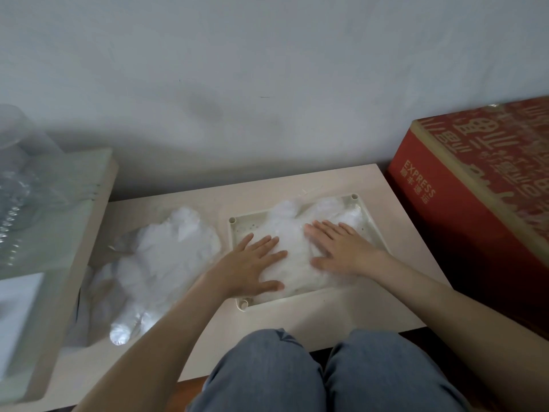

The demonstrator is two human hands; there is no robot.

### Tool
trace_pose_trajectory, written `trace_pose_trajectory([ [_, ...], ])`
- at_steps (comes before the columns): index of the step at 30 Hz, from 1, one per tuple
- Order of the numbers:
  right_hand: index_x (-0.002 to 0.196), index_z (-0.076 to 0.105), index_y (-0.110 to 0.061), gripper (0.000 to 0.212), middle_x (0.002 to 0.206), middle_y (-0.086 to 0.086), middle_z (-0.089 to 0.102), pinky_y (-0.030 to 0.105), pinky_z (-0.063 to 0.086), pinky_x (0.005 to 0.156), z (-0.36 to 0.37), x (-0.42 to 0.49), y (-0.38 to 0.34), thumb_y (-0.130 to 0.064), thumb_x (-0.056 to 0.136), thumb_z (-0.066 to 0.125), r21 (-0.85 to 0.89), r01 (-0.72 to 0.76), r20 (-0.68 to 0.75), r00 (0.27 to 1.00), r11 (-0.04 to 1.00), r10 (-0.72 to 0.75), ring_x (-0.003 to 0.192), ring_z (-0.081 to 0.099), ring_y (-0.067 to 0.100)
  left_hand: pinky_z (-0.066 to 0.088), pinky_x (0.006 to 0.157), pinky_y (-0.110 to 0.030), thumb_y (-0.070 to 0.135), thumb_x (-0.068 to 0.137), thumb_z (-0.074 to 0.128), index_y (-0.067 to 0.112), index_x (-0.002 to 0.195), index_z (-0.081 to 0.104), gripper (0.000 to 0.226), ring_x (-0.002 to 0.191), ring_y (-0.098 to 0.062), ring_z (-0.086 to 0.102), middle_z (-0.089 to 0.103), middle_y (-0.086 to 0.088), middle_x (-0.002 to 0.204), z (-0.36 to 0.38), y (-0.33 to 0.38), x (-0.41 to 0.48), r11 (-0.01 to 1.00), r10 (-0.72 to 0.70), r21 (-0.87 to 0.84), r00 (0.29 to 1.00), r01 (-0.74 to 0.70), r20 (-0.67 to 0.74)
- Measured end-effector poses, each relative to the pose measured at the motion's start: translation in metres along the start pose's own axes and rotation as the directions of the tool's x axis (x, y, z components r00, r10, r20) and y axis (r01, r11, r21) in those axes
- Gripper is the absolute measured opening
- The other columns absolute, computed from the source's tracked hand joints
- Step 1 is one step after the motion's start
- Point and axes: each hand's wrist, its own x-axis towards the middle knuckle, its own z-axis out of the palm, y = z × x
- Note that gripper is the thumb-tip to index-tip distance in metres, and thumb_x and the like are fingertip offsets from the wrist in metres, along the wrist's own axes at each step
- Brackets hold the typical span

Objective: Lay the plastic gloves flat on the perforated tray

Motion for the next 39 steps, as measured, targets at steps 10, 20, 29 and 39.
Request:
trace_pose_trajectory([
  [10, 0.126, 0.056, -0.006, 0.036, 0.118, 0.012, 0.06, 0.036, 0.037, 0.09, -0.018, 0.027, -0.029, -0.021, 0.094, 0.048, 0.147, 0.075, -0.386, 0.922, 0.986, -0.012, 0.111, 0.051, 0.032, 0.024, 0.106, -0.037, 0.058, 0.095, 0.025, 0.013, 0.134, 0.044, 0.063, 0.125, -0.027, 0.041, 0.048, -0.005, 0.136, -0.008, 0.008, 0.023, 0.893, -0.448, -0.186, 0.852, 0.41, -0.271],
  [20, 0.097, 0.061, -0.009, 0.033, 0.081, -0.005, 0.048, 0.026, 0.032, 0.072, -0.007, 0.064, -0.046, -0.034, 0.08, 0.073, 0.623, -0.086, -0.324, 0.876, 0.777, 0.357, 0.091, 0.055, 0.024, 0.016, 0.095, -0.029, 0.029, 0.095, 0.05, 0.025, 0.136, 0.041, 0.042, 0.125, -0.016, 0.039, 0.054, 0.009, 0.127, -0.007, 0.001, 0.046, 0.842, -0.497, -0.372, 0.83, 0.39, -0.253],
  [29, 0.095, 0.066, -0.022, 0.022, 0.104, -0.009, 0.049, 0.031, 0.03, 0.094, -0.009, 0.06, -0.038, -0.033, 0.078, 0.075, 0.641, 0.022, -0.406, 0.858, 0.767, 0.315, 0.105, 0.037, 0.013, 0.014, 0.081, -0.021, 0.014, 0.087, 0.059, 0.032, 0.101, 0.068, 0.024, 0.105, -0.011, 0.044, 0.049, 0.015, 0.085, -0.012, -0.003, 0.043, 0.754, -0.507, -0.625, 0.784, 0.201, -0.359],
  [39, 0.088, 0.068, -0.031, 0.01, 0.093, -0.031, 0.05, 0.022, 0.014, 0.086, -0.022, 0.046, -0.03, -0.034, 0.08, 0.074, 0.535, 0.152, -0.349, 0.936, 0.831, 0.054, 0.109, 0.029, 0.003, 0.027, 0.082, -0.027, 0.018, 0.083, 0.056, 0.029, 0.103, 0.074, 0.029, 0.085, -0.014, 0.041, 0.038, 0.016, 0.074, -0.008, -0.005, 0.038, 0.754, -0.414, -0.657, 0.766, -0.014, -0.492],
])
